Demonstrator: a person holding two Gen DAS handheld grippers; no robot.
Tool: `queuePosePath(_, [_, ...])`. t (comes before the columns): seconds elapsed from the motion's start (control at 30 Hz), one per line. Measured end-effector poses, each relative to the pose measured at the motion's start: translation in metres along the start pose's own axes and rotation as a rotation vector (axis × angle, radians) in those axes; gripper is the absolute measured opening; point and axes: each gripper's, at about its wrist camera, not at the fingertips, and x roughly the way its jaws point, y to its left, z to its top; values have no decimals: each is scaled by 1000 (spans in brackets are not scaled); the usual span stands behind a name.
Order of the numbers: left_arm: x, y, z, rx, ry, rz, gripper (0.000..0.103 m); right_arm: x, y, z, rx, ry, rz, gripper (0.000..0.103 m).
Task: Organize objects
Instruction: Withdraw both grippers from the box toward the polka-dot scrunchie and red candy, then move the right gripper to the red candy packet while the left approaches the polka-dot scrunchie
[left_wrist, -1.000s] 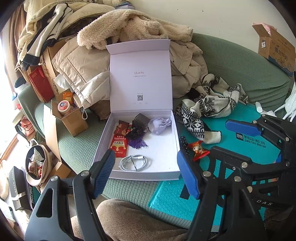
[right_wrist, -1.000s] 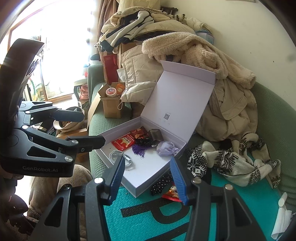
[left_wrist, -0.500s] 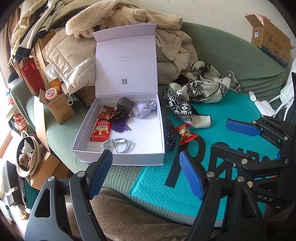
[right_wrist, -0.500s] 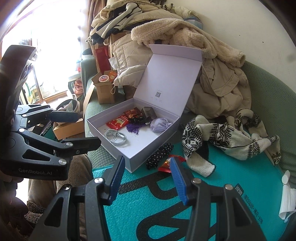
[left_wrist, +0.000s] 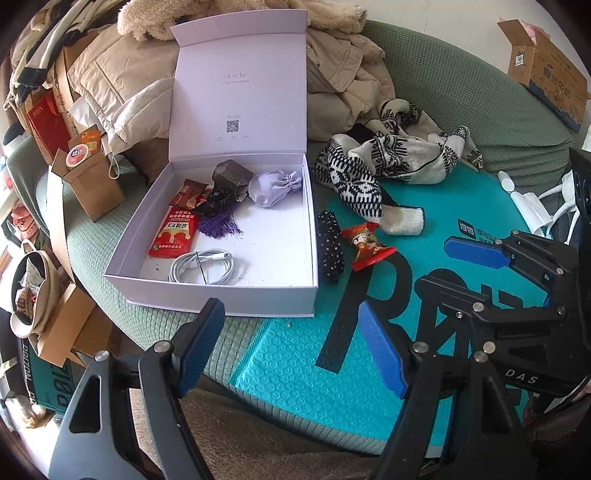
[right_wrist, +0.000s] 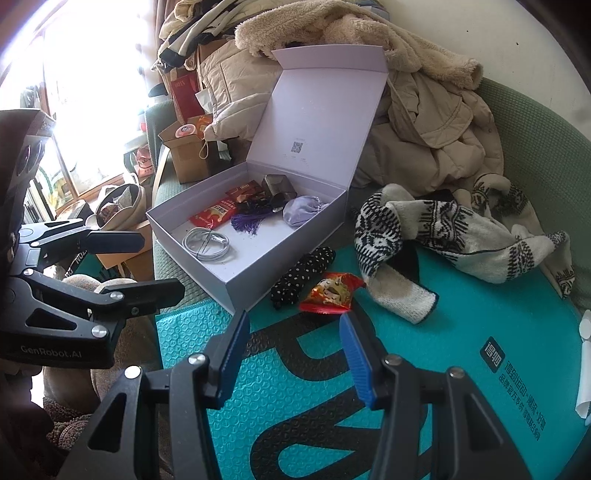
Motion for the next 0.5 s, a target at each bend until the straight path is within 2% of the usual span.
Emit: queuePosePath(0.5, [39, 33, 24, -35, 35, 18, 74, 65, -15, 26, 15, 47, 4, 51])
